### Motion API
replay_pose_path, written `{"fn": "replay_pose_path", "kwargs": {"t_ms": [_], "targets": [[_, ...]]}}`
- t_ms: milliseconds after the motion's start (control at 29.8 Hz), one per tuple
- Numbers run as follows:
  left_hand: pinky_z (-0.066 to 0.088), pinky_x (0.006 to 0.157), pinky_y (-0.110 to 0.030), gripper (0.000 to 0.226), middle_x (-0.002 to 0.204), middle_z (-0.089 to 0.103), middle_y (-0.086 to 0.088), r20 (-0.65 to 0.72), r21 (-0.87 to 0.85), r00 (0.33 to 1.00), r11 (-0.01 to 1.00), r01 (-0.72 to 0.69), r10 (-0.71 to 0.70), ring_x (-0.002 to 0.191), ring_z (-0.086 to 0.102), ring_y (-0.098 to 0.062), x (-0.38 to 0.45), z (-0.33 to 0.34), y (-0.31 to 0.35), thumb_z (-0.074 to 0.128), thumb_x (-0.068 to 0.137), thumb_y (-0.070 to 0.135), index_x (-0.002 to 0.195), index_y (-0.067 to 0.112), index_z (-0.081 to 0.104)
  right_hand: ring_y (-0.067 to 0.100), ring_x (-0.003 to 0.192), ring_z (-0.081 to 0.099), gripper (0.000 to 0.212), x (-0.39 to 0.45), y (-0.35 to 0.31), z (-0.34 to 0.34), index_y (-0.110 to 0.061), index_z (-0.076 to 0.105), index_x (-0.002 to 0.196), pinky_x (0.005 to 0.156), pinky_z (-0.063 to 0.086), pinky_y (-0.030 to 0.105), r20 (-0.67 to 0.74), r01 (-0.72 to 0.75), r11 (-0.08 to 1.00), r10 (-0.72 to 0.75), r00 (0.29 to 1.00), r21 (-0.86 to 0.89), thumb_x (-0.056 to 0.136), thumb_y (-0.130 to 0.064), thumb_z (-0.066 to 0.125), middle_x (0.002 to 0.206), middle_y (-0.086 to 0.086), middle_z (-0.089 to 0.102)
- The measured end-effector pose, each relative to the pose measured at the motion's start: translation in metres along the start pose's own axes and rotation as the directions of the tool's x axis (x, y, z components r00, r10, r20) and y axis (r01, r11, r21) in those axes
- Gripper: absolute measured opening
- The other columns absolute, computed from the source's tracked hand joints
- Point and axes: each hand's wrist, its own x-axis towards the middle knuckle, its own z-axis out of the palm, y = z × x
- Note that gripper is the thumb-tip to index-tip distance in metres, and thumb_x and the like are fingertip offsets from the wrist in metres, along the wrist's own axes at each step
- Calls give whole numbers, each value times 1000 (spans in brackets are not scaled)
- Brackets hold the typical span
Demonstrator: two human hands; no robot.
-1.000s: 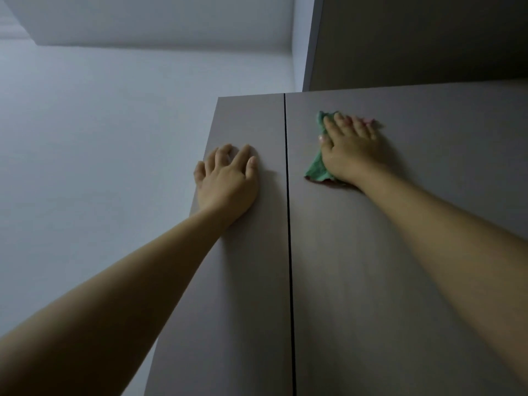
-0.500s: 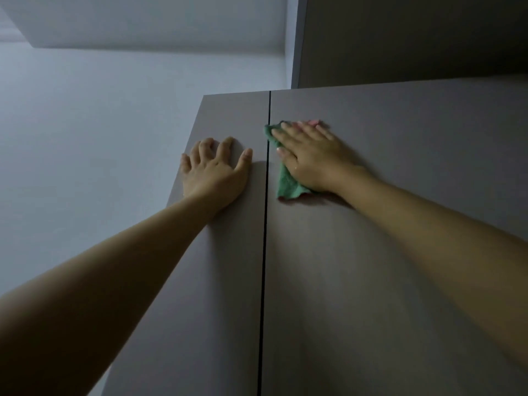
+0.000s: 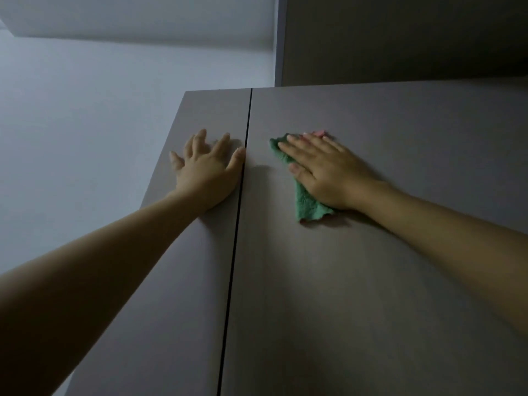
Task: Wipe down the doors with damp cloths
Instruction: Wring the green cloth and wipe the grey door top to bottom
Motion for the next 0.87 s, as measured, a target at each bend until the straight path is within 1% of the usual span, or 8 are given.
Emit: {"fn": "replay_pose_path", "kwargs": {"t_ms": [101, 168, 302, 369, 537, 672, 739, 873], "targets": [[-10, 114, -52, 55, 160, 5, -1, 30, -92, 996, 993, -80, 83, 147, 5, -23, 2, 4, 26, 21, 97, 58, 149, 39, 22, 17, 146, 5, 52, 22, 26, -11, -24, 7, 152, 119, -1, 34, 6, -236, 972, 237, 972, -14, 103, -38, 16, 160, -4, 3], [-14, 111, -56, 52, 160, 10, 1, 58, -111, 996, 992, -57, 64, 147, 4, -23, 5, 5, 40, 20, 97, 58, 147, 42, 25, 17, 147, 3, 52, 21, 24, -11, -24, 7, 153, 119, -1, 36, -5, -299, 954, 299, 954, 9, 103, -39, 14, 160, -4, 2], [-13, 109, -61, 53, 158, 16, 2, 59, -19, 997, 998, -56, 57, 146, 2, -24, 6, 10, 43, 26, 95, 61, 144, 43, 28, 17, 146, 8, 53, -29, 10, 5, -28, 13, 151, 117, -2, 33, -76, -67, 998, 67, 995, -2, 101, -41, 20, 159, -6, 9], [-11, 111, -61, 54, 157, 17, 2, 45, -2, 997, 998, -65, 65, 146, 2, -24, 4, 12, 43, 30, 94, 61, 144, 41, 28, 19, 145, 14, 52, -35, 35, 1, -26, 16, 151, 117, 1, 32, -84, -30, 998, 26, 996, -54, 102, -38, 25, 159, -3, 13], [-9, 112, -62, 54, 157, 17, 1, 58, 0, 996, 998, -69, 69, 146, 2, -26, 4, 10, 44, 34, 94, 61, 144, 41, 28, 21, 146, 9, 53, -10, 54, -10, -24, 12, 152, 119, 1, 38, -44, -427, 904, 427, 903, 13, 102, -39, 19, 160, -3, 7], [-8, 113, -59, 54, 156, 18, 2, 70, -23, 997, 999, -30, 32, 145, 5, -26, 9, 8, 40, 37, 91, 64, 142, 44, 31, 18, 145, 12, 52, -44, 17, 5, -28, 16, 151, 117, 2, 34, -104, -106, 994, 106, 989, 5, 101, -41, 24, 159, -6, 13], [-9, 113, -58, 54, 156, 19, 3, 63, -32, 998, 999, -28, 30, 145, 5, -25, 10, 10, 38, 38, 91, 64, 141, 44, 32, 19, 145, 14, 51, -44, 40, 0, -27, 17, 151, 116, 2, 33, -89, -61, 998, 58, 994, -29, 101, -39, 26, 159, -5, 14], [-10, 112, -58, 55, 156, 19, 3, 49, -25, 998, 999, -35, 36, 145, 4, -25, 9, 11, 37, 37, 91, 63, 142, 43, 31, 21, 145, 12, 52, -20, 75, -10, -24, 15, 152, 118, 2, 36, -51, -436, 900, 436, 899, 4, 102, -38, 22, 160, -3, 11]]}}
